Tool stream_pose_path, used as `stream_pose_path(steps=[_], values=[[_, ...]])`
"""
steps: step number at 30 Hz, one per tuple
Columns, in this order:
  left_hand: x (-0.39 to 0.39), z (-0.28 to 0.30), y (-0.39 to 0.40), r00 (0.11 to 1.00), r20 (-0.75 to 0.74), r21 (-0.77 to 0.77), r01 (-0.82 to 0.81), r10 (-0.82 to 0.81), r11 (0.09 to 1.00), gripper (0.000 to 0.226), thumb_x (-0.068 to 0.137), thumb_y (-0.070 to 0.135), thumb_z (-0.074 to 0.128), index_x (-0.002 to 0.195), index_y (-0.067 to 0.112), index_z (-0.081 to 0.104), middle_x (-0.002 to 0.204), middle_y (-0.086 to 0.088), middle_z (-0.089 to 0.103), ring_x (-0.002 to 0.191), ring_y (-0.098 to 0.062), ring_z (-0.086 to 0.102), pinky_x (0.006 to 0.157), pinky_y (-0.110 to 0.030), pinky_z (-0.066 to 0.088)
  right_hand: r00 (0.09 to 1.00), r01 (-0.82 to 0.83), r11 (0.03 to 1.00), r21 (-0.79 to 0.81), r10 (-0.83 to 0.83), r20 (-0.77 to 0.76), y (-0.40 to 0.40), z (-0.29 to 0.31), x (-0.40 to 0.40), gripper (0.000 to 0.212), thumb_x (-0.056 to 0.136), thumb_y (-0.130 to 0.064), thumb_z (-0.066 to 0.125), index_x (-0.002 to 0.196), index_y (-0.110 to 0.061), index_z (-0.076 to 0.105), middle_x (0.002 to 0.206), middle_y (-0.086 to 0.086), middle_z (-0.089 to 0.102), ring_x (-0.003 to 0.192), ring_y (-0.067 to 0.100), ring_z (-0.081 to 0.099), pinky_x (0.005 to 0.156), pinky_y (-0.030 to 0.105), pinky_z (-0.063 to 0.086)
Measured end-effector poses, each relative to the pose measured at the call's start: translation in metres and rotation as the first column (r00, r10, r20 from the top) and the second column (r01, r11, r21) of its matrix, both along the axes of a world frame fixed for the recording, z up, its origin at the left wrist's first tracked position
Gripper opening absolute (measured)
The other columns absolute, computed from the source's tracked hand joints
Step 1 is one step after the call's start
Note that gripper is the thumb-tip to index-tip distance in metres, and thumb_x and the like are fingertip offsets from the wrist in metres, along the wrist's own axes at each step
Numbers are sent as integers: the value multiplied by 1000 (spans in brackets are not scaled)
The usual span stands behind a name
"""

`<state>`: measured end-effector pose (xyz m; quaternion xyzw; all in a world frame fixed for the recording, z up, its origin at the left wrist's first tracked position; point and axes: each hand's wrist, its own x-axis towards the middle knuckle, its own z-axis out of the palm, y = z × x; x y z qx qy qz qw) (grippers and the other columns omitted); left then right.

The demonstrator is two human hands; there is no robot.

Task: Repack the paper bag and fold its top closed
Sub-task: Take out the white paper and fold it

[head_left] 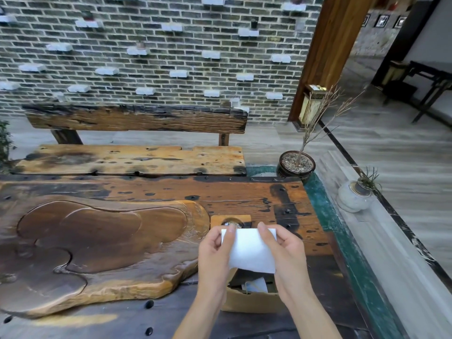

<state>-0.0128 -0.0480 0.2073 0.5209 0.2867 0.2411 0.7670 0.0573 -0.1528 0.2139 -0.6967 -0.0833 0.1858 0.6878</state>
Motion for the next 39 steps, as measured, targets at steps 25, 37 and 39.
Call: stream_pose_path(steps=[25,37,39], values=[[16,20,54,884,-166,340,467,-437,816,18,84,25,74,72,12,72,60,1,62,56,-12,54,55,-25,39,819,-484,817,-314,549,165,-14,13,31,23,91,-43,64,89,-21,70,71,15,69,65,13,57,67,29,39],[3,-1,33,929,96,-258,369,-357,893,41,96,40,54,118,8,66,121,-21,68,109,-37,66,89,-52,56,950,-183,944,-276,242,198,-3,2,19,13,94,-32,61,92,-21,65,78,0,74,78,18,69,65,40,50],[7,-4,23,971,9,-213,237,-240,948,31,94,32,57,109,7,70,109,-20,73,93,-33,71,77,-45,60,958,-177,952,-252,225,179,-3,-1,15,13,94,-32,61,92,-20,62,72,-3,72,70,16,66,62,37,45]])
